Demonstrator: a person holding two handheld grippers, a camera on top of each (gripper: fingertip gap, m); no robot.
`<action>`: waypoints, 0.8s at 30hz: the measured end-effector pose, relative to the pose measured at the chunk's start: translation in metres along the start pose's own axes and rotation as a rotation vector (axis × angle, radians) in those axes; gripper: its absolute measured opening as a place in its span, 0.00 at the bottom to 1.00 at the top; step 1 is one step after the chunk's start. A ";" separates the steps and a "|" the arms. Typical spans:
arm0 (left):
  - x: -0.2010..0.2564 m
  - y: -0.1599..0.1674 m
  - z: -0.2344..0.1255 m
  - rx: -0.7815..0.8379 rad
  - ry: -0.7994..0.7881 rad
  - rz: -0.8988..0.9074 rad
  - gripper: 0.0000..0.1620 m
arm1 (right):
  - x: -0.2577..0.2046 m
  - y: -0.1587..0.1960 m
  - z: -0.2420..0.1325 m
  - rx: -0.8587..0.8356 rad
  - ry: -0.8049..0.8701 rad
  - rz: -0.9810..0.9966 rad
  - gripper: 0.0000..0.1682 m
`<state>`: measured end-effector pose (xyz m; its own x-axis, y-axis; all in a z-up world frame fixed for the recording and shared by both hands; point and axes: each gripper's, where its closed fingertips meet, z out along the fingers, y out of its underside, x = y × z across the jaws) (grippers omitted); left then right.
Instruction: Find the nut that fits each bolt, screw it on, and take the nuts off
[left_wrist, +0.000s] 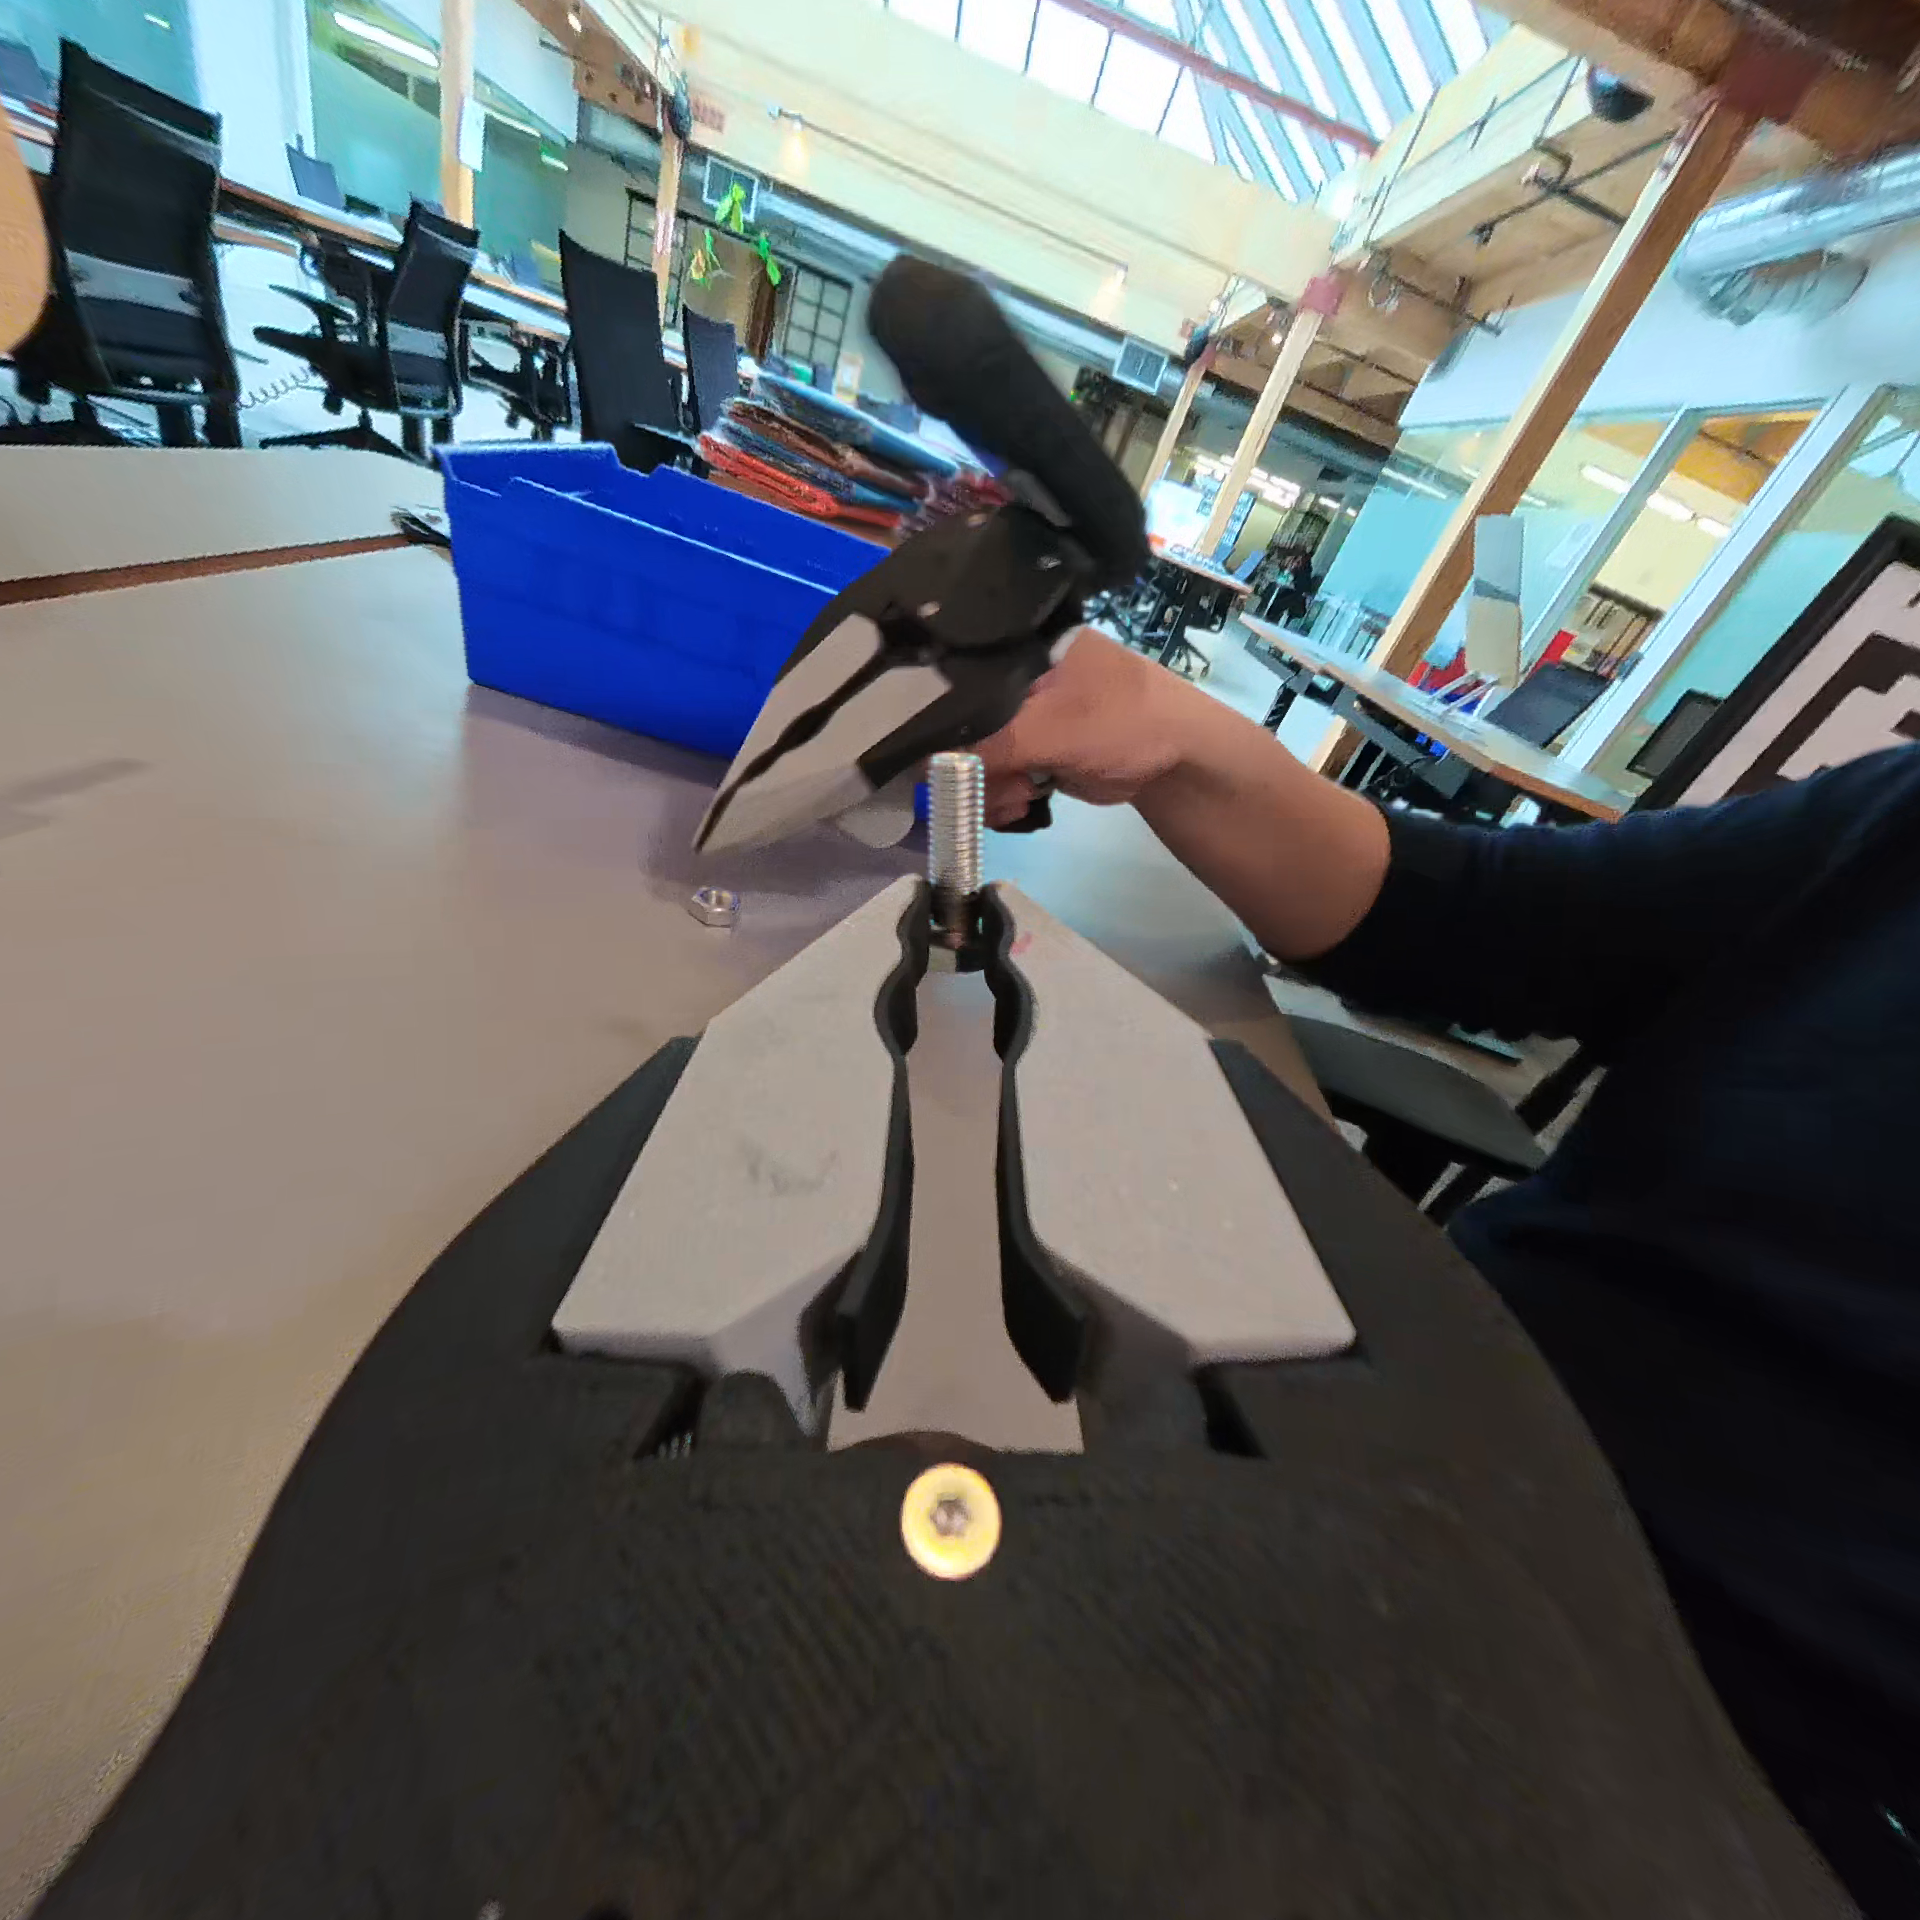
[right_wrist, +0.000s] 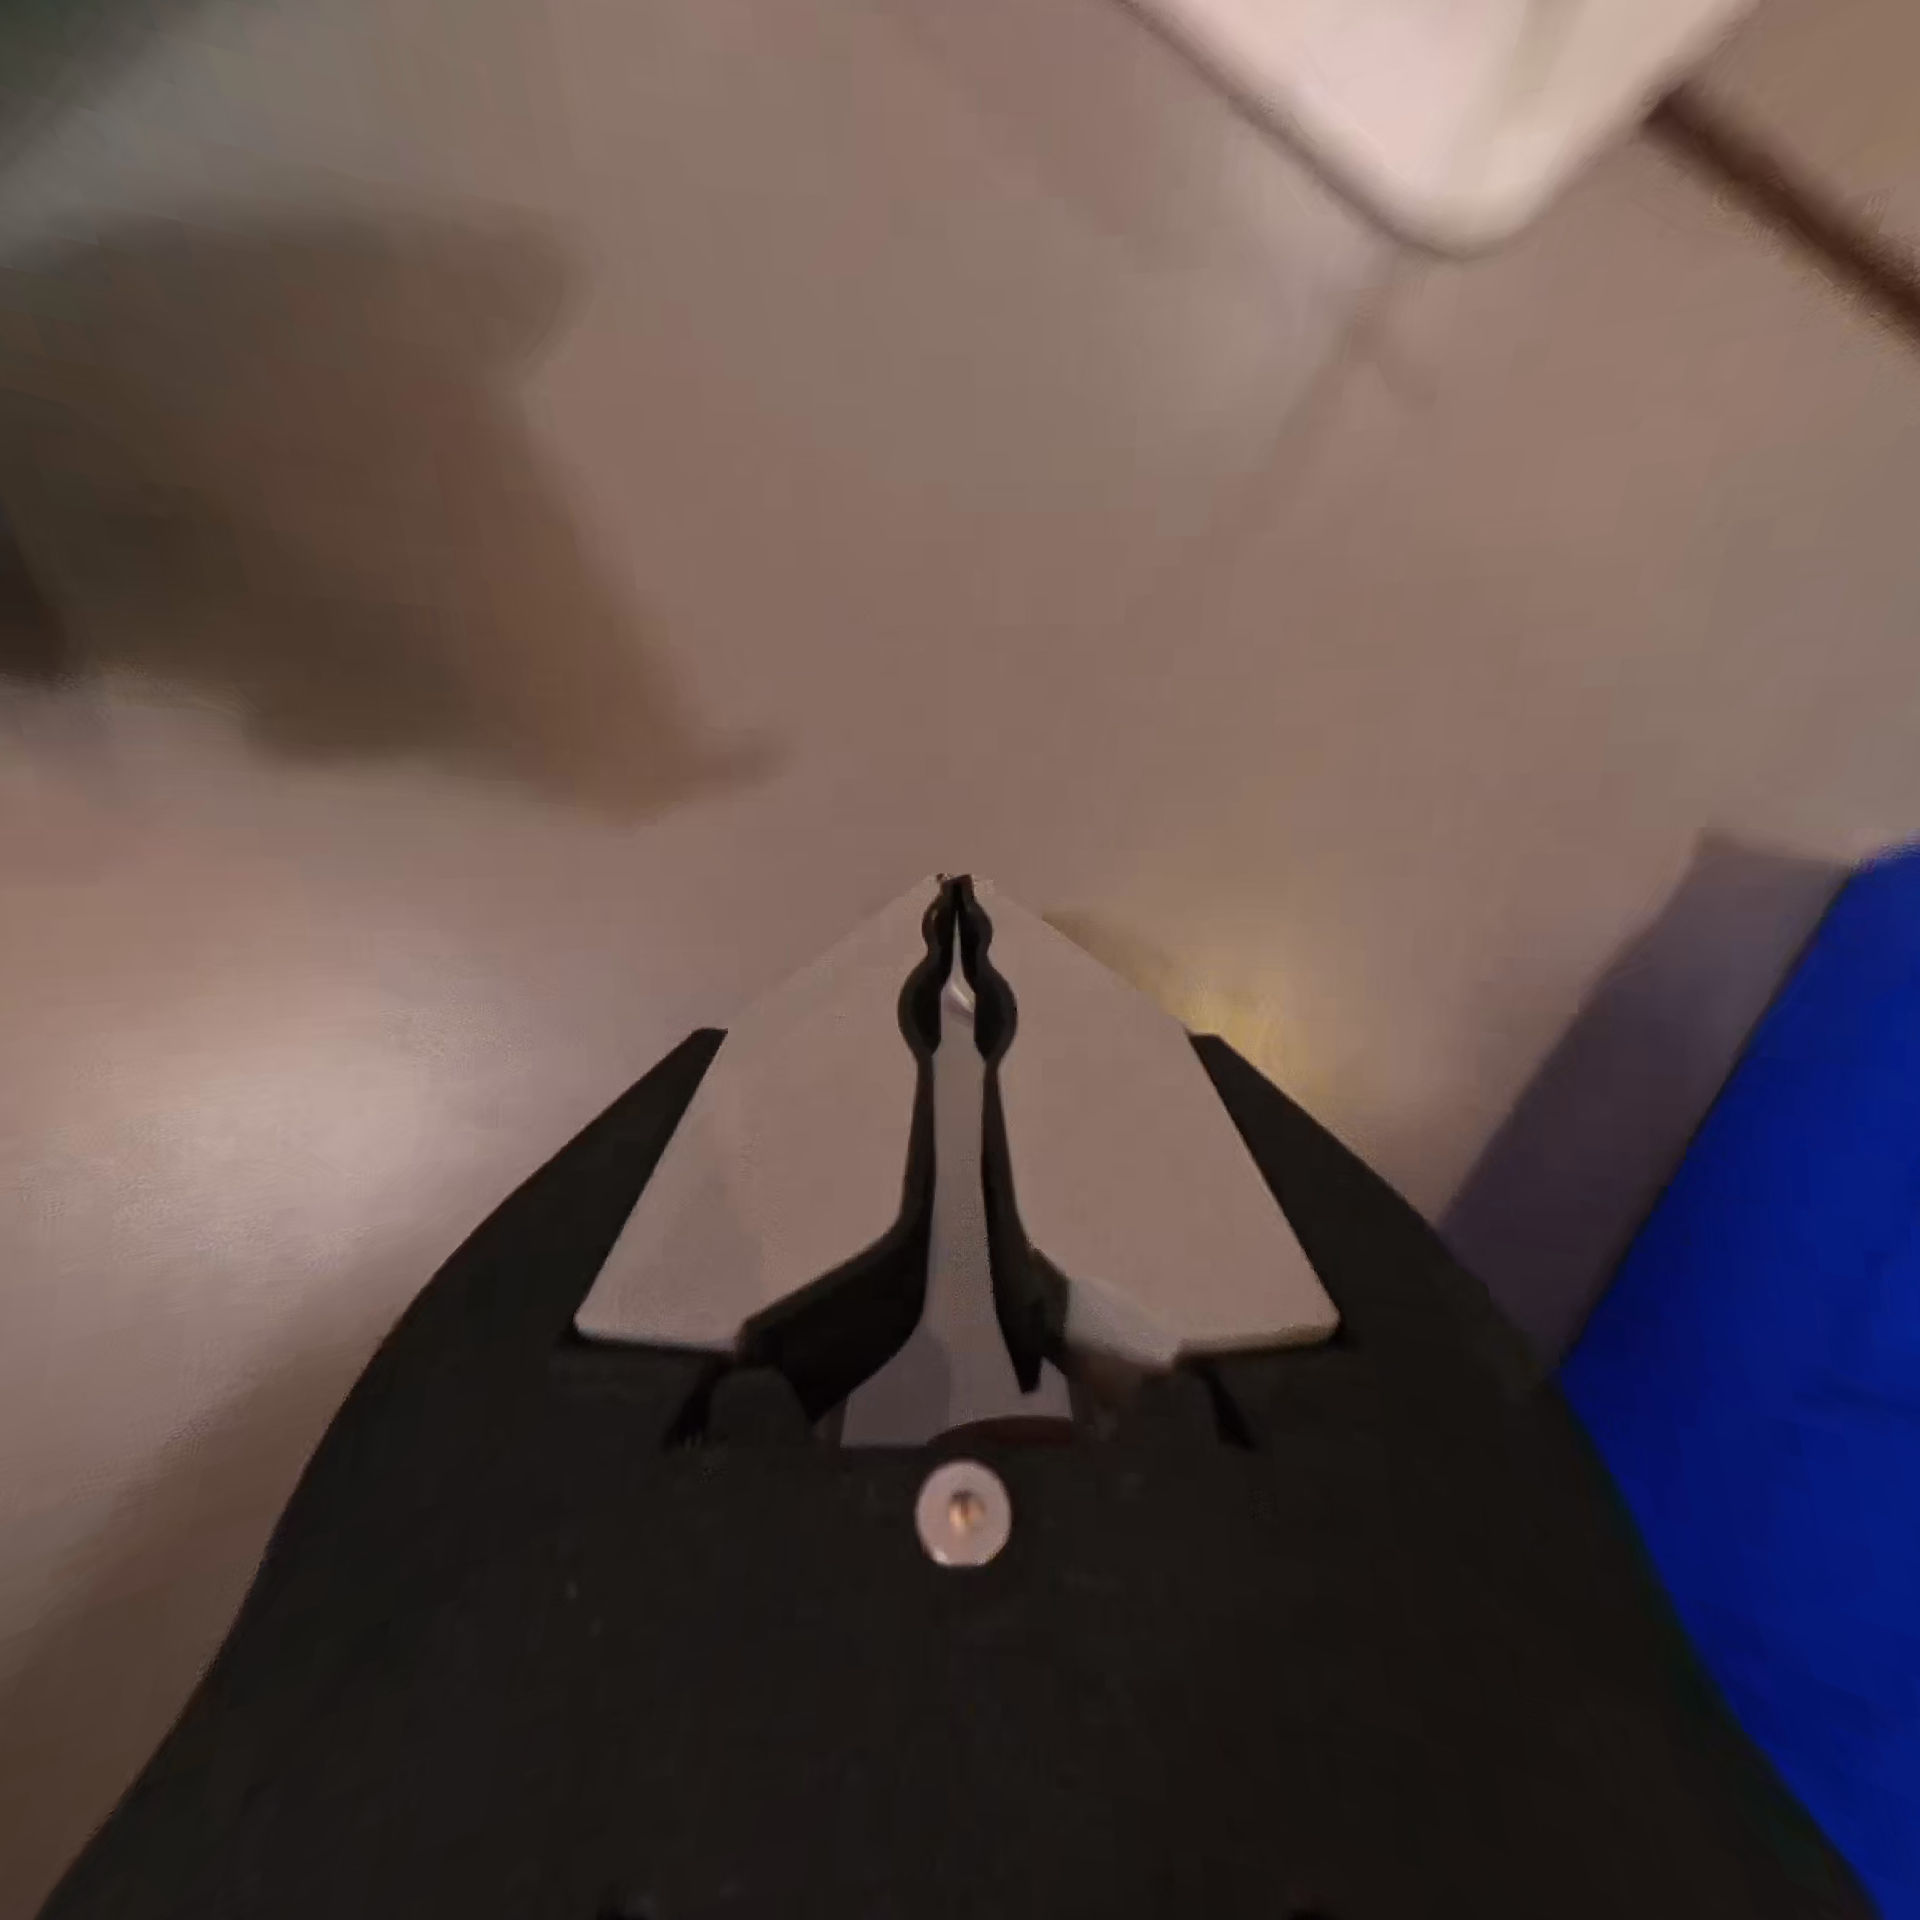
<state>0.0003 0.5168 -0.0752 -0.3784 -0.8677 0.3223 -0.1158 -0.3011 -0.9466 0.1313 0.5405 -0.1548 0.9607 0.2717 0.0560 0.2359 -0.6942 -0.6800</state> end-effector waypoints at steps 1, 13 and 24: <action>-0.001 -0.001 -0.001 0.006 -0.001 -0.002 0.04 | -0.017 -0.021 -0.012 0.118 -0.074 -0.012 0.00; 0.007 0.006 0.006 -0.029 0.015 0.039 0.05 | -0.136 -0.087 -0.060 0.498 -0.645 0.044 0.04; 0.001 0.009 0.008 -0.039 -0.013 0.011 0.04 | -0.134 -0.087 -0.053 0.504 -0.577 0.002 0.04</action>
<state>0.0059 0.5104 -0.0828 -0.3675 -0.8761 0.3120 -0.1473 -0.2764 -0.9497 -0.0102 0.5290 -0.0649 0.7000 0.6717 -0.2425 0.0060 -0.3451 -0.9386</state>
